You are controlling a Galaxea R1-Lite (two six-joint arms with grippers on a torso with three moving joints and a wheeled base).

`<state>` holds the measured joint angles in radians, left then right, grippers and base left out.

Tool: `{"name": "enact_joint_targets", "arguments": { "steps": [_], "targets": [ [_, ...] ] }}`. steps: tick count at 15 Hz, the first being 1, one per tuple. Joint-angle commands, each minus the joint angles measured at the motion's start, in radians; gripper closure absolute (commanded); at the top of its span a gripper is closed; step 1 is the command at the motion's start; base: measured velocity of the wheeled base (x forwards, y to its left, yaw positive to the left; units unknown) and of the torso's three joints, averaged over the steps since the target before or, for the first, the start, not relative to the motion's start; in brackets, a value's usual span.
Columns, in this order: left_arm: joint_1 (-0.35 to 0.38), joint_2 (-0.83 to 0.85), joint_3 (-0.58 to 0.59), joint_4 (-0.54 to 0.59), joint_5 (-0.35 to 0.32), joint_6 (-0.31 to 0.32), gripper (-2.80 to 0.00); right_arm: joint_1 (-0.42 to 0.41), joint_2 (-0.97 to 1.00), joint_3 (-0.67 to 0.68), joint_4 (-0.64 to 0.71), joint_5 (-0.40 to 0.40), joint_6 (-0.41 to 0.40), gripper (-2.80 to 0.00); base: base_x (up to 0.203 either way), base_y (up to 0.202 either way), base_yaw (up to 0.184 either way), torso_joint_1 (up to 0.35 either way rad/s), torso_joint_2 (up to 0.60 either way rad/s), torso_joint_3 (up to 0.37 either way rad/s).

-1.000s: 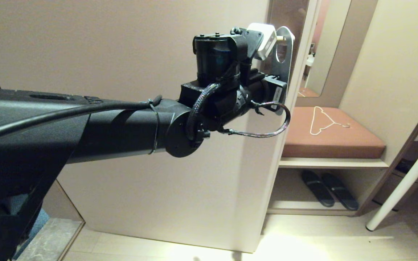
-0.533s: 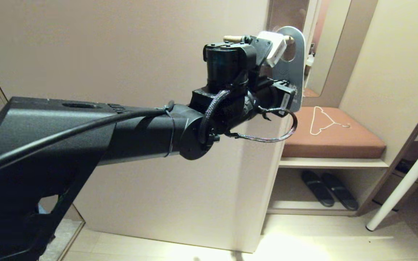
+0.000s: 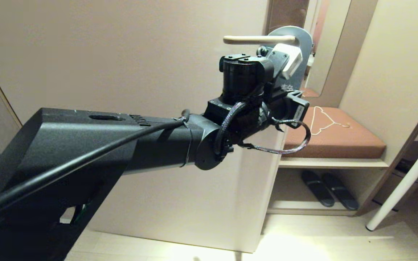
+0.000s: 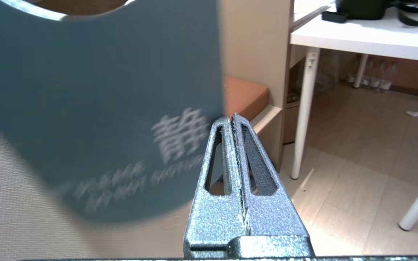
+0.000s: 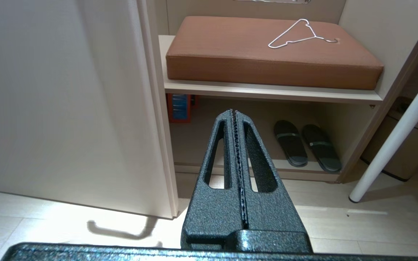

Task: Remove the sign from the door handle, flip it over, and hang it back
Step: Hang the sign back with the other side facing out

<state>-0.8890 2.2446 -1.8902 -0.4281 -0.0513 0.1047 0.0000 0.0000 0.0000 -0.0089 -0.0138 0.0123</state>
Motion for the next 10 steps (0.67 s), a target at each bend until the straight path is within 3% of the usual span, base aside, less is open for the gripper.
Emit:
{"name": "enact_joint_targets", "arguments": {
  "steps": [1,7,10],
  "targets": [
    [0.015,0.017,-0.014,-0.003,-0.001,0.001,0.0,0.0,0.0,0.0,0.0,0.0,0.0,0.0,0.0,0.0,0.0,0.0,0.0,0.0],
    [0.07,0.033,-0.04,-0.007,-0.005,-0.005,0.0,0.0,0.0,0.0,0.0,0.0,0.0,0.0,0.0,0.0,0.0,0.0,0.0,0.0],
    [0.065,0.036,-0.041,-0.038,-0.053,-0.007,0.0,0.0,0.0,0.0,0.0,0.002,-0.002,0.0,0.0,0.0,0.0,0.0,0.0,0.0]
  ]
}}
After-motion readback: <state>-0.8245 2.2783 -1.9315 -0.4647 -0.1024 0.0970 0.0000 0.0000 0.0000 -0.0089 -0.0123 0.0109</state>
